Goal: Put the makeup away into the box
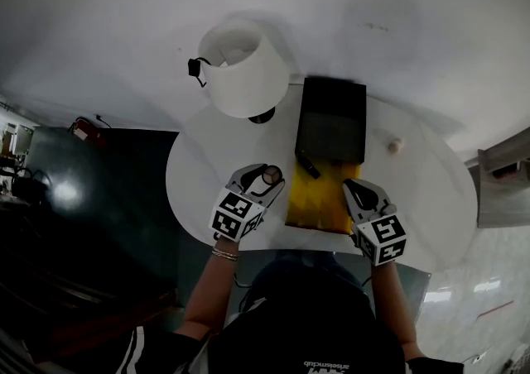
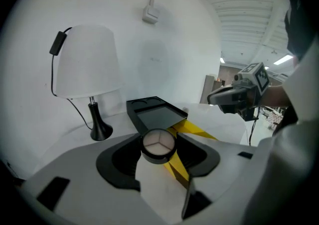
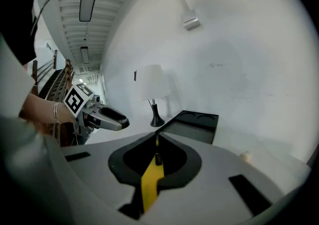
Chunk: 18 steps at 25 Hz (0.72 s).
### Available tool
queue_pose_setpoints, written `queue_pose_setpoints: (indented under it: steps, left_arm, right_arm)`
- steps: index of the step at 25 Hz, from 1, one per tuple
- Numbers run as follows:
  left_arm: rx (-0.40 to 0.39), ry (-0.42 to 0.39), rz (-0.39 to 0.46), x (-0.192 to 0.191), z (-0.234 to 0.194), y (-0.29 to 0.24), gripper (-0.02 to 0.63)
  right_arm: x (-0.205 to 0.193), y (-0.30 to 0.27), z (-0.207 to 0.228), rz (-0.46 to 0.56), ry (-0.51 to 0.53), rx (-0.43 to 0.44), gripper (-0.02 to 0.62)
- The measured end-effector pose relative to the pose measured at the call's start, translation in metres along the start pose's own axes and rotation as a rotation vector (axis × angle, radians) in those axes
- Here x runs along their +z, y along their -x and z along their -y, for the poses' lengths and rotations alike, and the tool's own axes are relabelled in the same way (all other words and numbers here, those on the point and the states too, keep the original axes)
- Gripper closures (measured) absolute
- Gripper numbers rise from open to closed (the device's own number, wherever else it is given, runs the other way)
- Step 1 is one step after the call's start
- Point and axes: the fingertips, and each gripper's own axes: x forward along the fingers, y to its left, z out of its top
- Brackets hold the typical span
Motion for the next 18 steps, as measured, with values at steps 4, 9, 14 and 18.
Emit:
queue_pose_setpoints:
  steps: [4, 9, 14, 18]
  left_arm:
    - [-0.065, -0.024, 0.011, 0.010, 0.024, -0.014, 0.368]
    - [-0.156, -0.061, -0.005, 0.013, 0.054, -0.031, 0.368]
    - [-0.247, -0.096, -0.028, 0.013, 0.083, -0.050, 0.368]
    - [-0.325, -0.140, -0.060, 0.008, 0.106, -0.067, 0.368]
  right_arm:
    - [-0.006, 0.019, 0.018, 0.007, -0.021, -0.062, 0.565]
    - [-0.016, 0.040, 0.033, 0.010, -0.068, -0.137, 0.565]
    - [-0.023, 0.054, 0.038, 0.013, -0.092, -0.179, 0.565]
    - [-0.030, 0.063, 0.042, 0.015, -0.110, -0.215, 0.565]
